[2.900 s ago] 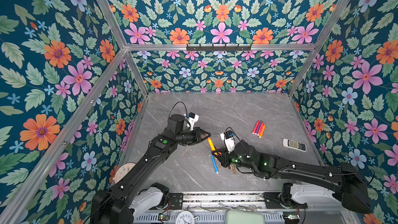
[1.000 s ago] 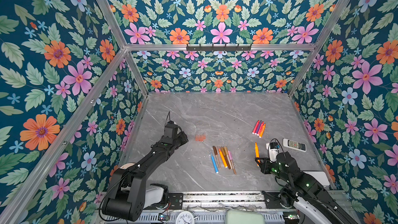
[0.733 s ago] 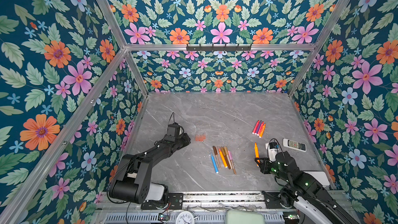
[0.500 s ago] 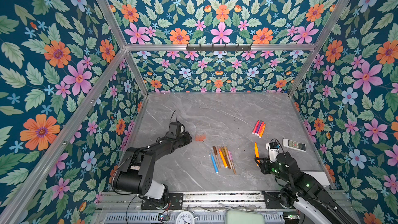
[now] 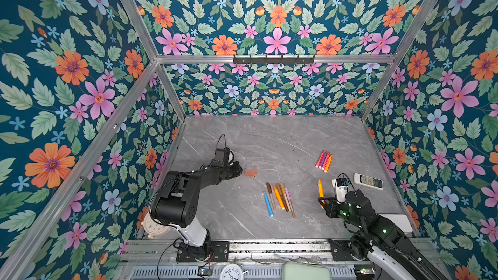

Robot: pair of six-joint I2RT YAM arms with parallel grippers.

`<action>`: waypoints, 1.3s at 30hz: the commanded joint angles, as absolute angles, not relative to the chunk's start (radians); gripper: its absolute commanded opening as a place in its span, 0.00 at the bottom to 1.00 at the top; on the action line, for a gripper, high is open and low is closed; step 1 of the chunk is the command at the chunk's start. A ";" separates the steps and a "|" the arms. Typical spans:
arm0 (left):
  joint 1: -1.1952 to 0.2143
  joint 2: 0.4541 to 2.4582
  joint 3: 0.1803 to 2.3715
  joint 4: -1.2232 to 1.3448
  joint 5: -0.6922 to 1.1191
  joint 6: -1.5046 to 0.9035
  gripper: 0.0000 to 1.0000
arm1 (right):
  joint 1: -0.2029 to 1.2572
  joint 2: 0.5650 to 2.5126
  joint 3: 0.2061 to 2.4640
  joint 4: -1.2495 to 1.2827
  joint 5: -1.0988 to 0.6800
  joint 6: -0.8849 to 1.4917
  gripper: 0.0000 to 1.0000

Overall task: Remove pen caps from pens
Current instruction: Place the pen cap at the center of the table.

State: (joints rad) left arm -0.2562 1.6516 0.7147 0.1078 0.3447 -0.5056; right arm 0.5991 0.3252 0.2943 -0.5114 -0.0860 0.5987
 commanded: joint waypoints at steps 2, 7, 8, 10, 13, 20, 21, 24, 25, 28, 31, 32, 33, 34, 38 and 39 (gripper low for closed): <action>-0.256 1.666 0.712 0.040 0.341 -0.480 0.09 | 0.600 0.324 0.296 -0.491 -0.091 0.587 0.00; -0.258 1.657 0.705 0.041 0.346 -0.485 0.10 | 0.598 0.325 0.295 -0.489 -0.091 0.587 0.00; -0.258 1.654 0.704 0.040 0.351 -0.485 0.10 | 0.599 0.325 0.295 -0.489 -0.092 0.587 0.00; -0.257 1.647 0.701 0.040 0.357 -0.486 0.12 | 0.600 0.325 0.294 -0.488 -0.093 0.586 0.00; -0.257 1.633 0.693 0.035 0.366 -0.488 0.13 | 0.600 0.325 0.295 -0.486 -0.094 0.585 0.00; -0.259 1.607 0.675 0.033 0.376 -0.488 0.13 | 0.599 0.328 0.293 -0.485 -0.095 0.583 0.00; -0.259 1.609 0.676 0.034 0.381 -0.487 0.14 | 0.600 0.328 0.293 -0.486 -0.095 0.585 0.00; -0.259 1.611 0.675 0.041 0.394 -0.493 0.16 | 0.599 0.328 0.292 -0.485 -0.095 0.586 0.00; -0.261 1.611 0.675 0.043 0.394 -0.492 0.19 | 0.598 0.328 0.293 -0.485 -0.097 0.585 0.00; -0.260 1.614 0.678 0.045 0.397 -0.495 0.27 | 0.598 0.327 0.293 -0.485 -0.097 0.584 0.00; -0.261 1.614 0.680 0.042 0.394 -0.496 0.37 | 0.600 0.327 0.293 -0.485 -0.097 0.584 0.00; -0.262 1.613 0.680 0.041 0.392 -0.495 0.39 | 0.600 0.327 0.292 -0.485 -0.098 0.584 0.00; -0.261 1.611 0.677 0.040 0.388 -0.496 0.40 | 0.599 0.327 0.293 -0.485 -0.098 0.584 0.00; -0.261 1.608 0.678 0.039 0.383 -0.495 0.40 | 0.600 0.327 0.293 -0.485 -0.097 0.584 0.00; -0.261 1.603 0.677 0.034 0.374 -0.499 0.43 | 0.599 0.321 0.292 -0.488 -0.094 0.586 0.00; -0.261 1.603 0.679 0.034 0.374 -0.500 0.43 | 0.599 0.320 0.292 -0.488 -0.094 0.585 0.00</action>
